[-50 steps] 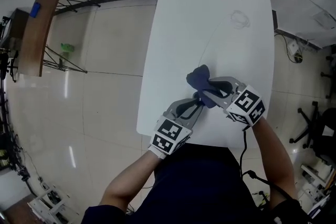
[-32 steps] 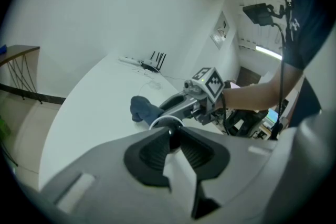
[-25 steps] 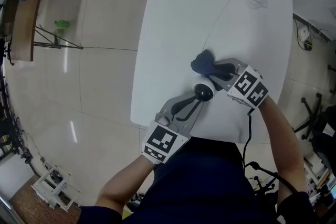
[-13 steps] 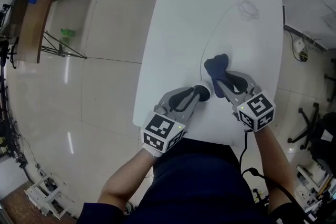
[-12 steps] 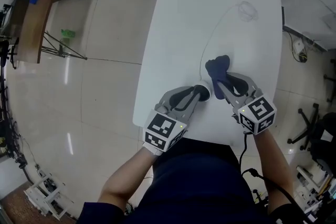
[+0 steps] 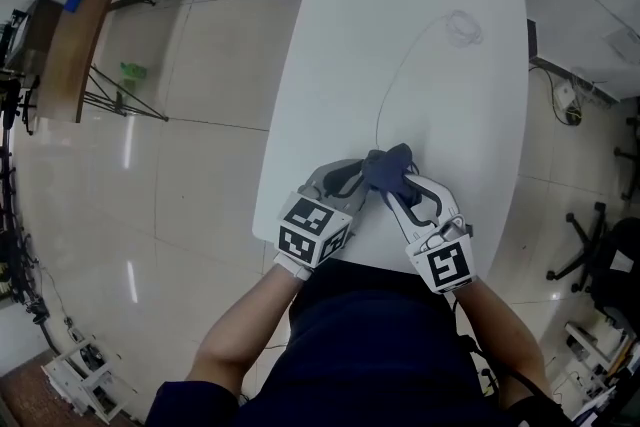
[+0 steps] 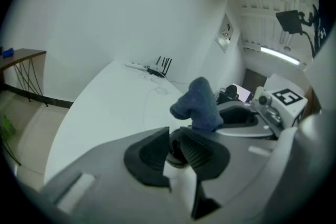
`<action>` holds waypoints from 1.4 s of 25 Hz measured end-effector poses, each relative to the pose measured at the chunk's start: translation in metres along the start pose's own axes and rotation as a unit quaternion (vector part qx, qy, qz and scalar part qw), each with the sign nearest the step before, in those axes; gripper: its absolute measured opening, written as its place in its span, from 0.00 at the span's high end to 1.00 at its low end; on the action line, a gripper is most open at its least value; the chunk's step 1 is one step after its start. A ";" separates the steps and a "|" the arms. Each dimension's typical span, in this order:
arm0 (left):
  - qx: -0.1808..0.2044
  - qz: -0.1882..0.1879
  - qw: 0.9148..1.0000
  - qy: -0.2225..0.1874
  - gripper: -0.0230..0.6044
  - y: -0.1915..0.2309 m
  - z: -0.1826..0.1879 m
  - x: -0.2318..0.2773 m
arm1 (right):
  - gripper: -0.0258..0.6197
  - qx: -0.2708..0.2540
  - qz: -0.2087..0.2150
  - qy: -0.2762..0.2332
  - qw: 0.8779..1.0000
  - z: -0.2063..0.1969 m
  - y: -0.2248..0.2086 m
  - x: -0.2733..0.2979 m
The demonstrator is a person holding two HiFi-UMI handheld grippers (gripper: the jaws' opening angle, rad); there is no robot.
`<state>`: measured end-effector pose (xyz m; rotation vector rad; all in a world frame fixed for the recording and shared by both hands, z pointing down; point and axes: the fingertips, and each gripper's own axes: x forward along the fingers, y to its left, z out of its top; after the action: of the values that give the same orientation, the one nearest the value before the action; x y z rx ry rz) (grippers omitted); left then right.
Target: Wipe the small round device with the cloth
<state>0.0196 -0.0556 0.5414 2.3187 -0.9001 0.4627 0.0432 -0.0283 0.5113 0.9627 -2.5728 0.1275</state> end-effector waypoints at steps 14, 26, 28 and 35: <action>-0.018 0.006 1.000 -0.013 0.87 -0.002 0.001 0.007 | 0.79 0.440 -0.038 0.091 0.893 -0.127 -0.006 -0.005; -0.046 0.038 0.998 -0.005 0.87 0.010 -0.002 0.026 | 0.79 0.236 -0.060 0.022 0.970 -0.073 -0.062 -0.025; -0.045 0.041 0.998 -0.006 0.87 0.007 0.006 0.018 | 0.79 0.121 -0.042 0.004 0.992 -0.043 -0.054 -0.026; -0.072 0.120 0.989 -0.038 0.87 0.024 -0.010 -0.021 | 0.79 -0.246 0.058 0.022 0.967 -0.033 0.003 0.006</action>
<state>-0.0128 -0.0531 0.5485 2.1197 -1.2158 0.3954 0.0479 -0.0231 0.5438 0.6136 -2.4389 -0.4335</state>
